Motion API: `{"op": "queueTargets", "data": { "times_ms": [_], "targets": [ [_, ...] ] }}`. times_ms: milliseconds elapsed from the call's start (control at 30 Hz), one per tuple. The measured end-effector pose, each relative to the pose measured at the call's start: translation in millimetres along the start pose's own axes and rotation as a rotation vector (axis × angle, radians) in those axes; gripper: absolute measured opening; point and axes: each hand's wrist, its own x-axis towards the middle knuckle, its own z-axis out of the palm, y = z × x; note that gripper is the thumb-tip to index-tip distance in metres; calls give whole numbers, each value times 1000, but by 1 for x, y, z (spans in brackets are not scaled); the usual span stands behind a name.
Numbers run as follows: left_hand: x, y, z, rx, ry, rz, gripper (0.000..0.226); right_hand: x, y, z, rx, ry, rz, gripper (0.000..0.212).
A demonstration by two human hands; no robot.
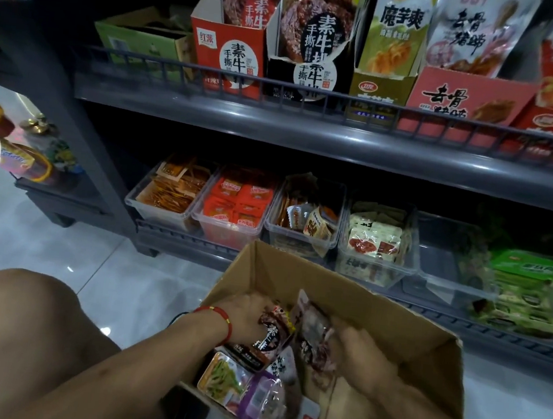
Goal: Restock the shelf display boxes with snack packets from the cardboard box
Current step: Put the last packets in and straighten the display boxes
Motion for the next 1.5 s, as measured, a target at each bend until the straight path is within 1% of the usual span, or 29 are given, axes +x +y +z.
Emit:
{"op": "queueTargets", "data": {
  "times_ms": [67,100,133,200,233,267,300,367,433,500,567,600,633,667,700,767,800,867,933,1033,1067,1100,1167,1233,1267,1300,1367,1433,1500],
  "targets": [
    [-11,14,-7,-103,0,71,59,-15,-11,-23,301,11,11,17],
    [-17,22,-8,-140,-11,133,67,-25,-17,-32,444,5,10,17],
    [-23,33,-8,-190,-47,188,82,-34,-24,-39,575,-2,11,17],
    [-32,48,-3,-227,-122,218,121,-51,-37,-49,736,29,-18,17],
    [-33,53,2,-224,-131,223,134,-57,-43,-52,803,64,-33,18],
    [-34,56,5,-202,-108,234,140,-62,-48,-56,859,104,-34,20],
    [-34,57,9,-178,-50,259,142,-65,-50,-58,919,142,-26,25],
    [-37,59,7,-208,103,320,136,-70,-52,-64,1017,173,-6,36],
    [-42,57,-5,-395,167,358,121,-76,-54,-76,1086,212,-1,35],
    [-52,57,-21,-713,136,322,95,-84,-55,-92,1146,261,-14,32],
    [-59,55,-34,-1145,153,229,73,-94,-56,-107,1150,301,-45,36],
    [-63,56,-40,-1373,109,190,66,-99,-58,-112,1149,298,-67,39],
    [-68,60,-45,-1559,20,177,59,-103,-59,-115,1154,283,-81,42],
    [-72,65,-49,-1663,-60,180,53,-105,-60,-117,1159,271,-92,46],
    [-77,73,-52,-1700,-107,187,45,-108,-63,-117,1168,262,-97,50],
    [-81,86,-55,-1724,-104,173,37,-110,-72,-115,1170,267,-95,54],
    [-82,92,-56,-1708,-74,175,36,-109,-77,-114,1143,296,-80,53],
    [-83,101,-57,-1647,-13,210,33,-107,-85,-114,1091,374,-65,44],
    [-87,106,-56,-1533,31,287,36,-106,-91,-116,1018,393,-62,31],
    [-93,112,-57,-1318,188,335,50,-106,-98,-122,810,318,-46,28],
    [-94,115,-60,-1278,240,341,54,-106,-100,-127,789,339,-46,33],
    [-94,116,-64,-1248,281,358,56,-106,-104,-134,785,398,-48,44],
    [-94,118,-74,-1183,337,399,56,-106,-108,-152,749,571,-53,65],
    [-97,118,-85,-1119,361,454,52,-108,-115,-176,693,655,-108,69],
    [-98,118,-90,-1104,371,478,51,-109,-117,-187,641,658,-148,67],
    [-100,117,-94,-1105,386,495,51,-109,-119,-198,557,656,-174,58],
    [-100,114,-104,-1151,459,495,50,-114,-129,-224,362,692,-206,33],
    [-98,107,-115,-1155,561,461,50,-118,-139,-258,207,782,-254,21],
    [-96,99,-123,-1127,622,450,49,-120,-149,-299,66,973,-337,19]
  ]
}}
